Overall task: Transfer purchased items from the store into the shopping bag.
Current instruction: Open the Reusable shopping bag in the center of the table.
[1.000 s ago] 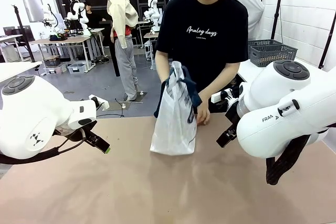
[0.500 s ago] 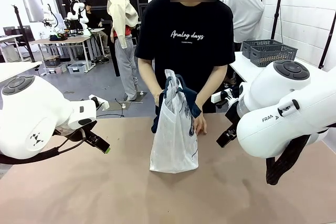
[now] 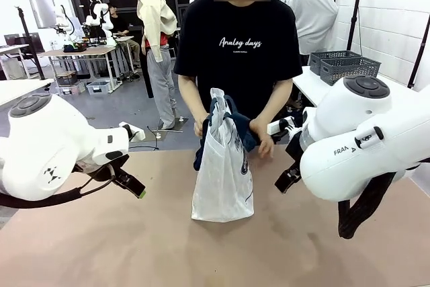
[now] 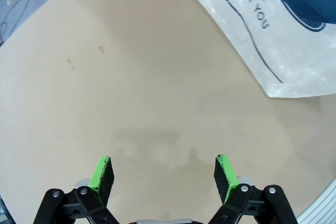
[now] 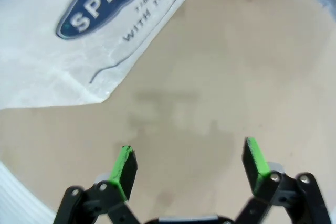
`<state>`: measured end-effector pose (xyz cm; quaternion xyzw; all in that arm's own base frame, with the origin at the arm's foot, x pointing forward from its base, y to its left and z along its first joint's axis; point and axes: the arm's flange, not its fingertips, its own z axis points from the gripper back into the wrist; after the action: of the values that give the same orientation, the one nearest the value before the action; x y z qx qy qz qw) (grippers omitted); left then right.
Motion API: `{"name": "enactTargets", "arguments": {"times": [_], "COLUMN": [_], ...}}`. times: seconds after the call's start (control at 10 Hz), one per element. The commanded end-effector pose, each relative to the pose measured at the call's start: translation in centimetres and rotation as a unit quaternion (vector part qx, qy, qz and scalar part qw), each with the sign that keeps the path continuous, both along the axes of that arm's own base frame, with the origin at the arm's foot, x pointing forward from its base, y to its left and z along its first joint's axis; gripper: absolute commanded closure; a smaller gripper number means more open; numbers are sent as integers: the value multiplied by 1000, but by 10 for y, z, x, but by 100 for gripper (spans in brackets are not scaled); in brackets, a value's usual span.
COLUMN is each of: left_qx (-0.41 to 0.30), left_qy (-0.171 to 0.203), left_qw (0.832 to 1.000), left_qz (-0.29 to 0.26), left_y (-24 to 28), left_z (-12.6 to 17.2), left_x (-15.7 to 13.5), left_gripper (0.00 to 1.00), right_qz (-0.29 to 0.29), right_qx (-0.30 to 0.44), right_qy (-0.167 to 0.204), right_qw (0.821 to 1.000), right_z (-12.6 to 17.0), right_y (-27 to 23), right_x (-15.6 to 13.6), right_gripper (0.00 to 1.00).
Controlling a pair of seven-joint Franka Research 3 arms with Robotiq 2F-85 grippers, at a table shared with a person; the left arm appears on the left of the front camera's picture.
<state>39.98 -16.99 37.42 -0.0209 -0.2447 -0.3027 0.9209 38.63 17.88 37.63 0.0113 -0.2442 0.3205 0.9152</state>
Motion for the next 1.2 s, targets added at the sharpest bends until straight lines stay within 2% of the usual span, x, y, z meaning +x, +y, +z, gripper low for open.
{"name": "enactTargets", "arguments": {"times": [0.0,0.1,0.3,0.4,0.6,0.7,0.9,1.0,1.1], "left_qx": [-39,-49,-61,-62,-83,-84,-108,-114,-116], "left_qy": [45,49,48,27,-1,3,-15,-17,-13], "left_qw": [998,997,995,996,996,996,994,993,993], "left_qz": [-4,19,54,65,43,12,21,7,-30], "left_y": [-16,-24,-41,-51,-76,-83,-97,-102,-92], "left_z": [20,31,56,69,100,109,128,133,129], "left_x": [-7,-5,0,4,19,27,43,45,40], "left_gripper": [0,0,0,0,0,0,0,0,0], "right_qz": [-20,-39,-87,-111,-129,-126,-132,-115,-97], "right_qx": [7,23,40,38,49,38,43,44,34], "right_qy": [34,45,99,100,91,76,56,50,17], "right_qw": [999,998,990,988,986,988,989,991,995], "right_z": [29,47,77,94,142,163,195,201,191], "right_y": [9,12,19,21,23,27,35,38,31], "right_x": [-8,-6,-4,1,12,19,33,37,37], "right_gripper": [0,0,0,0,0,0,0,0,0]}}
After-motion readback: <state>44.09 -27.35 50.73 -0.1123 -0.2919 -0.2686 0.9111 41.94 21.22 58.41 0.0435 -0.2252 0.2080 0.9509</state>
